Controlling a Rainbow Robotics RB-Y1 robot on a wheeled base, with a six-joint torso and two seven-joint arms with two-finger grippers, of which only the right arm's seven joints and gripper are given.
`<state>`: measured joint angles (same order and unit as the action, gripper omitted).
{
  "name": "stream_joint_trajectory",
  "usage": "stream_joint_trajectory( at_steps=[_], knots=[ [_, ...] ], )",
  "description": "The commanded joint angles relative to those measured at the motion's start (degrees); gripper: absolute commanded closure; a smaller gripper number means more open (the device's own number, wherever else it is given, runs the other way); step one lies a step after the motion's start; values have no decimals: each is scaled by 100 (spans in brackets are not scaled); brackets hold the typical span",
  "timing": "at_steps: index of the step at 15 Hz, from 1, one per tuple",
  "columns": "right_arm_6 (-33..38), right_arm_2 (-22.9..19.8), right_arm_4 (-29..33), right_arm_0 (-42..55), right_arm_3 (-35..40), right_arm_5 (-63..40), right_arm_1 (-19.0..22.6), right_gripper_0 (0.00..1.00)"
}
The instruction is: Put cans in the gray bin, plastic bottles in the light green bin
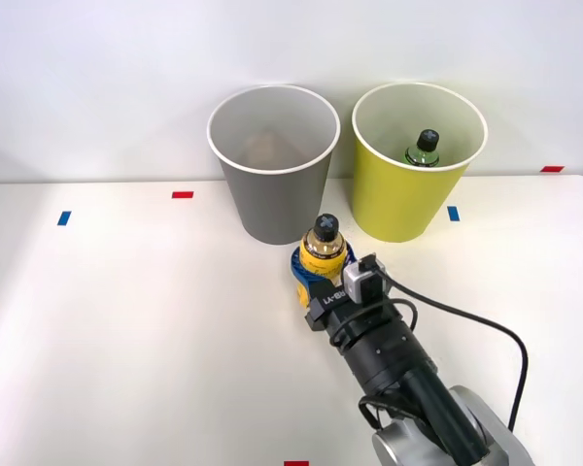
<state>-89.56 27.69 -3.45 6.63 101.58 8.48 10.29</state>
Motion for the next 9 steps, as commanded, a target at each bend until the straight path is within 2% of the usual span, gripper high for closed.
stream_joint_trajectory(
  at_steps=[1,3,9],
  knots=[
    [71,-18,-121,673,1997,-1912,394,100],
    [123,-62,-525,804,2498,-2254,482,100],
    [9,-422,-1817,813,3438,-2421,474,100]
  ],
)
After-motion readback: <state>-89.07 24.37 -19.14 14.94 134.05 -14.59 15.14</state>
